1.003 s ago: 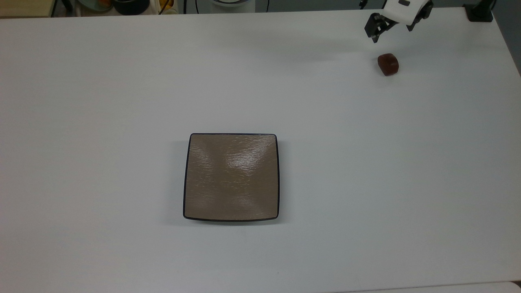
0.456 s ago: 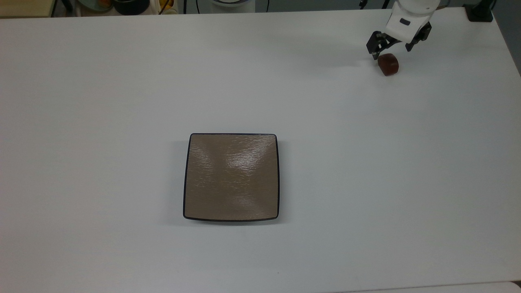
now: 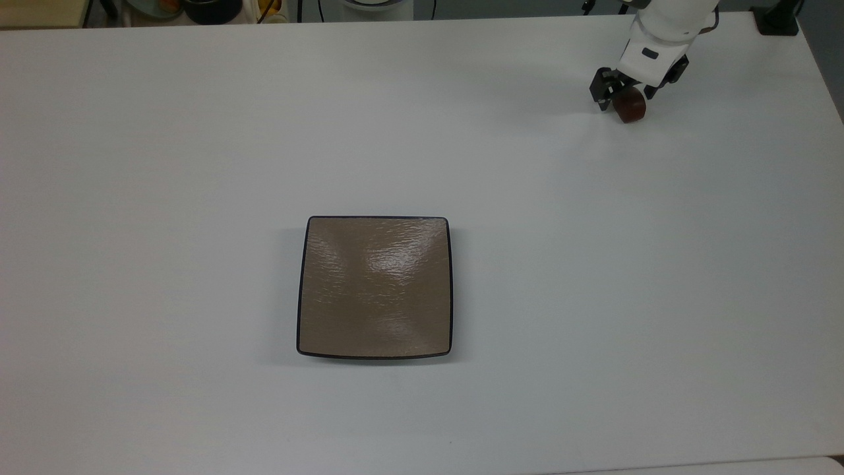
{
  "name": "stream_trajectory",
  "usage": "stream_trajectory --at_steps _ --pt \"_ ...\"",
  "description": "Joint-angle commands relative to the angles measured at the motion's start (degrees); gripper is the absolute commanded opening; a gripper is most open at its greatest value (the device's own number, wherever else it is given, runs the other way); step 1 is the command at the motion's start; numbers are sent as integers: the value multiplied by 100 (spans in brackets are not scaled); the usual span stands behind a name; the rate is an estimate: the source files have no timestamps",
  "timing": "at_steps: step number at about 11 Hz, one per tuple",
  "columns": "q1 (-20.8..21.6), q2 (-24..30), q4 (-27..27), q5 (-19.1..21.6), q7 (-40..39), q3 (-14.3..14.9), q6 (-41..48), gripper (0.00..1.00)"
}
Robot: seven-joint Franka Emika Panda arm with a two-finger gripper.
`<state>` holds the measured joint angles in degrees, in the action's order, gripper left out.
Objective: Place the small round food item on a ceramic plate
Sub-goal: 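Close the gripper around the reddish-brown food item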
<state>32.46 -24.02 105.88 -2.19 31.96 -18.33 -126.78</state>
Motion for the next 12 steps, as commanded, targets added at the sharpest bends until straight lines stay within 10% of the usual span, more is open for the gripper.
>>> stream_trajectory --at_steps 1,5,12 --pt "24 20 55 -106 127 5 -154 55" --pt "15 38 38 -106 118 5 -145 22" --pt "-265 888 -6 -98 22 14 687 19"
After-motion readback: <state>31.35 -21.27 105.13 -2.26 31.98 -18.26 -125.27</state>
